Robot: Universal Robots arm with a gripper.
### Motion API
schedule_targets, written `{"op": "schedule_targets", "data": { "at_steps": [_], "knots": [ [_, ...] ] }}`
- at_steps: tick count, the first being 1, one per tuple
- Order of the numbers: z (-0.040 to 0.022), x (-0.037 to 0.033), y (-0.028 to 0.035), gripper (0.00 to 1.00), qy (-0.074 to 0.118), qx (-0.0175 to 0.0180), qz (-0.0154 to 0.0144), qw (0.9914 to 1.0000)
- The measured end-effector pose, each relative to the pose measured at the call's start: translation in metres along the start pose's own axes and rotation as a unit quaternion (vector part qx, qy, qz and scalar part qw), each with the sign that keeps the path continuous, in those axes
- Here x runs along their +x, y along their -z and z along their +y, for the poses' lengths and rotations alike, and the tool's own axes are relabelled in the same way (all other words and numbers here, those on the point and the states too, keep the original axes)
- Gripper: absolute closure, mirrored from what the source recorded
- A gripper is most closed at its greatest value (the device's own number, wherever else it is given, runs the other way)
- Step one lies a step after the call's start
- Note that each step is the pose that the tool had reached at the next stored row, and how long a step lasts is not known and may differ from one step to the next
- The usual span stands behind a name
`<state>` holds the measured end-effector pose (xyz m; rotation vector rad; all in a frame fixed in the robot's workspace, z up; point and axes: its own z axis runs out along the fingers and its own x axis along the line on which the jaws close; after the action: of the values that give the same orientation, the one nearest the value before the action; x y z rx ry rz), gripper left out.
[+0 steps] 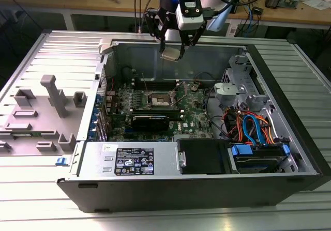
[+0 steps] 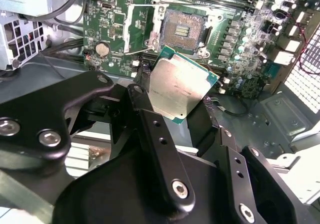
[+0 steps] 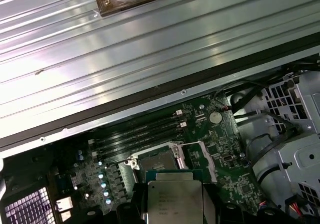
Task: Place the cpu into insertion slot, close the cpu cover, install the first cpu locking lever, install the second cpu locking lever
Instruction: 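Place the cpu into insertion slot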
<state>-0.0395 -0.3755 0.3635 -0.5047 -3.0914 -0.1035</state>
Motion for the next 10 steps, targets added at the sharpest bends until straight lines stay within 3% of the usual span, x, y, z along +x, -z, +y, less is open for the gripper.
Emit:
{"op": "schedule_targets", "data": {
  "at_steps": [10],
  "knots": [
    [-0.0017, 0.0045, -0.0008, 0.46, -0.013, -0.0003, -0.0008, 0.99991]
  ]
}}
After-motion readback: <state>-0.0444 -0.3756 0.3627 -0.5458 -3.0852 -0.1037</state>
